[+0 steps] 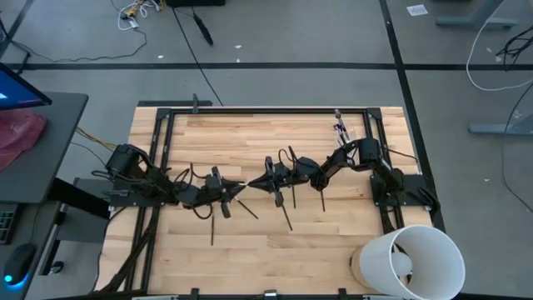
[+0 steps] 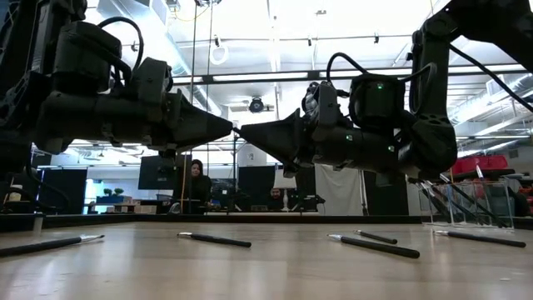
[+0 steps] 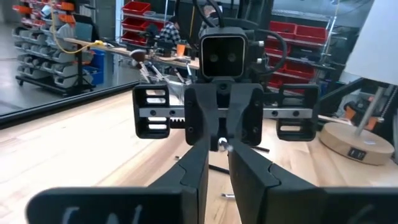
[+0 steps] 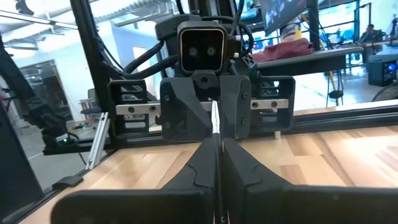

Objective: Put items in baskets/containers
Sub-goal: Put the liner brush into the transparent organizer

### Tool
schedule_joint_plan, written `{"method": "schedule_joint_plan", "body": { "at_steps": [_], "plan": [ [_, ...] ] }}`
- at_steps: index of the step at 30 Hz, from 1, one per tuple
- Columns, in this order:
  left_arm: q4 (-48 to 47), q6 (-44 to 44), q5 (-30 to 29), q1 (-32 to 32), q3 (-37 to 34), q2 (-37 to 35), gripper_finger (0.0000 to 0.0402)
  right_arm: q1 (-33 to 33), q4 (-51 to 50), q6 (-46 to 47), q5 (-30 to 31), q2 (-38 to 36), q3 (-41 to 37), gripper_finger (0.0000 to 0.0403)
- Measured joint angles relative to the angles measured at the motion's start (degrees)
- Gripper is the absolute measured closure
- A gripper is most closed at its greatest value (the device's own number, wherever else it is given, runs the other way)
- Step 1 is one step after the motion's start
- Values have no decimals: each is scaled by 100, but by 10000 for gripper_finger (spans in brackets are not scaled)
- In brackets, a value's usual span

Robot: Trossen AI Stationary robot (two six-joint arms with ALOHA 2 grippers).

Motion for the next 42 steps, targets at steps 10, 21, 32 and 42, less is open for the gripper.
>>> {"method": "schedule_joint_plan", "body": {
  "at_steps": [10, 21, 32, 42],
  "plan": [
    [6, 224, 235, 3, 187, -2, 353, 5, 22, 11, -31, 0, 0, 394],
    [-26, 304, 282, -43, 219, -2, 384, 9, 6, 25, -58, 0, 0, 394],
    [-520, -1, 519, -40, 216, -73, 388, -298, -1238, 427, -663, -305, -58, 289],
    [-1477, -360, 1275, 193, 227, -712, 388, -85, -5913, -1149, 563, -2372, -96, 220]
  ]
}}
